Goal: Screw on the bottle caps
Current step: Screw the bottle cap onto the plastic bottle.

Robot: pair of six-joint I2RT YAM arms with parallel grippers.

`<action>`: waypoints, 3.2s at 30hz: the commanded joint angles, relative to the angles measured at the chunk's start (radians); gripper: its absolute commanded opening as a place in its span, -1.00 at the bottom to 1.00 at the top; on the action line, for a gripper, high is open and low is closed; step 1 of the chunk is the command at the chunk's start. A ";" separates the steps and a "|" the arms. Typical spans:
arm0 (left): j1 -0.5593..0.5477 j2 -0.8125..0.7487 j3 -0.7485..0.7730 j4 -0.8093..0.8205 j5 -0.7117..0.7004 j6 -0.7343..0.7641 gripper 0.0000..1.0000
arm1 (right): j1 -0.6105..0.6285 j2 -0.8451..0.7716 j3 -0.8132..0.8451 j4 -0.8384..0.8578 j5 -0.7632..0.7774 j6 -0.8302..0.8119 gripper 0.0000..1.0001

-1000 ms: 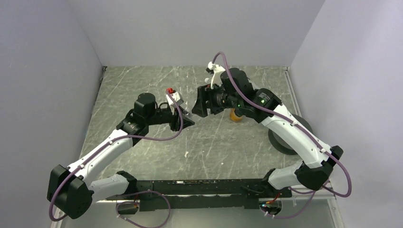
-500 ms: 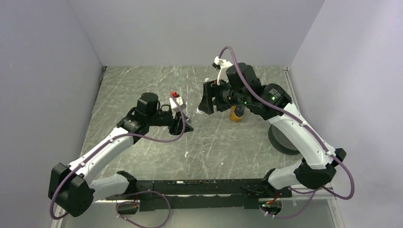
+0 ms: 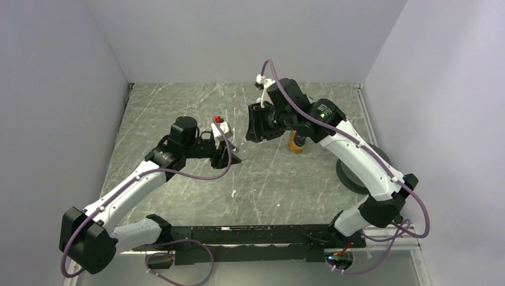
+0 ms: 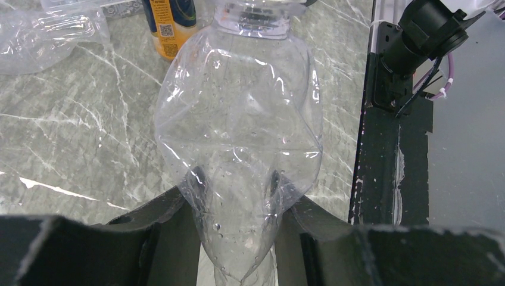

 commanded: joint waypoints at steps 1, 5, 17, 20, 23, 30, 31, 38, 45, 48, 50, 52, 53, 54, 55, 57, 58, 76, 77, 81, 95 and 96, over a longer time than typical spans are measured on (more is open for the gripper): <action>-0.001 -0.024 0.016 0.009 -0.003 0.023 -1.00 | 0.008 -0.001 0.054 0.009 -0.003 0.022 -0.03; 0.000 -0.022 0.013 0.013 0.000 0.021 -1.00 | 0.009 0.001 0.057 0.006 0.002 0.024 -0.04; -0.001 -0.018 0.015 0.020 0.000 0.020 -1.00 | 0.009 0.004 0.061 -0.002 -0.003 0.023 -0.40; -0.001 -0.022 0.015 0.017 0.007 0.024 -1.00 | 0.010 -0.001 0.055 0.002 -0.003 0.012 -0.65; 0.000 -0.030 0.016 0.030 0.067 0.012 -1.00 | 0.008 -0.028 0.037 0.038 -0.053 -0.038 -0.76; 0.000 -0.066 0.000 0.211 0.324 -0.119 -1.00 | 0.003 -0.100 -0.030 0.134 -0.262 -0.149 -0.86; 0.000 -0.066 0.003 0.227 0.353 -0.136 -1.00 | 0.002 -0.111 -0.041 0.148 -0.292 -0.159 -0.86; 0.000 -0.084 0.032 0.260 0.466 -0.227 -1.00 | 0.002 -0.140 -0.060 0.150 -0.411 -0.233 -0.89; 0.000 -0.090 0.019 0.378 0.474 -0.327 -1.00 | 0.003 -0.166 -0.123 0.197 -0.440 -0.255 -0.91; 0.000 -0.092 0.004 0.421 0.435 -0.351 -1.00 | 0.006 -0.167 -0.145 0.218 -0.425 -0.237 -0.89; 0.001 -0.089 -0.005 0.418 0.429 -0.339 -1.00 | 0.006 -0.176 -0.156 0.230 -0.396 -0.221 -0.75; 0.001 -0.082 -0.001 0.348 0.426 -0.292 -1.00 | 0.007 -0.193 -0.152 0.232 -0.357 -0.211 -0.45; 0.000 -0.076 -0.001 0.326 0.430 -0.277 -1.00 | 0.006 -0.201 -0.146 0.229 -0.338 -0.207 -0.30; 0.001 -0.074 -0.002 0.308 0.430 -0.264 -1.00 | 0.006 -0.208 -0.136 0.221 -0.313 -0.200 -0.17; 0.000 -0.071 -0.005 0.293 0.429 -0.255 -1.00 | 0.002 -0.214 -0.127 0.213 -0.289 -0.192 -0.06; 0.001 -0.067 -0.011 0.280 0.432 -0.245 -1.00 | -0.006 -0.231 -0.114 0.208 -0.247 -0.175 0.11; 0.001 -0.065 -0.014 0.278 0.433 -0.242 -1.00 | -0.009 -0.240 -0.114 0.210 -0.234 -0.170 0.22; 0.000 0.009 0.036 0.056 0.671 -0.139 -1.00 | -0.014 -0.190 -0.004 0.024 -0.477 -0.407 0.36; 0.000 0.009 0.036 0.055 0.677 -0.140 -1.00 | -0.013 -0.187 -0.005 0.020 -0.495 -0.416 0.36; -0.002 0.017 0.040 0.037 0.693 -0.140 -1.00 | -0.006 -0.179 -0.017 0.025 -0.505 -0.428 0.34; -0.010 0.050 0.060 -0.008 0.693 -0.111 -1.00 | 0.040 -0.140 0.004 0.016 -0.502 -0.434 -0.05; -0.010 0.050 0.059 -0.010 0.693 -0.110 -1.00 | 0.040 -0.142 0.003 0.016 -0.499 -0.433 -0.10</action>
